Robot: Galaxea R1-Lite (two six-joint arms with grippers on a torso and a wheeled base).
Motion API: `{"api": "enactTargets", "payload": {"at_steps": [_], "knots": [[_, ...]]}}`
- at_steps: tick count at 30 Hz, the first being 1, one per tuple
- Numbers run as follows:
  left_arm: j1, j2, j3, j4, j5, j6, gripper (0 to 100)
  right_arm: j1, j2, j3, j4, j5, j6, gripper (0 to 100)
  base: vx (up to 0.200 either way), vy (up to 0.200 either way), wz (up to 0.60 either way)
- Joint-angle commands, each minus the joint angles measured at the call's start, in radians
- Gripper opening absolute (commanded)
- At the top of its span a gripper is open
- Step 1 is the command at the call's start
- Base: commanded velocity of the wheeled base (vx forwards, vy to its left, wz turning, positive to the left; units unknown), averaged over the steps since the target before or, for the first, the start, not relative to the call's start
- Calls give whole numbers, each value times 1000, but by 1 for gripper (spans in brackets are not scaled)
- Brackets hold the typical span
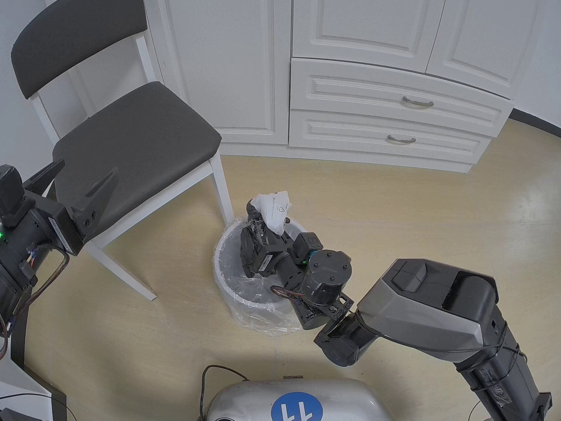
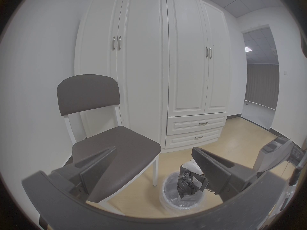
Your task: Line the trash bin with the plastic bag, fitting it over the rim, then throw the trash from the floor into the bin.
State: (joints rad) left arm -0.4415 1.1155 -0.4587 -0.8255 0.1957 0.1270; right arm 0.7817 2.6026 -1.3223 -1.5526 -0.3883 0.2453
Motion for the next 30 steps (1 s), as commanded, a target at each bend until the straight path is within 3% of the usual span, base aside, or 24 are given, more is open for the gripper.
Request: {"api": "enactTargets", "payload": {"at_steps": [1,10,30], "knots": [[0,0,0,-1,1,0,100,-24,83,-49,-18,2,-3,0,0,0,0],[0,-5,2,-1,1,0,100,-27,166,-113,-18,5,-49,0,0,0,0],[0,-6,6,-1,-1,13,100,-13,228,-120,-18,8,-66,0,0,0,0]]}}
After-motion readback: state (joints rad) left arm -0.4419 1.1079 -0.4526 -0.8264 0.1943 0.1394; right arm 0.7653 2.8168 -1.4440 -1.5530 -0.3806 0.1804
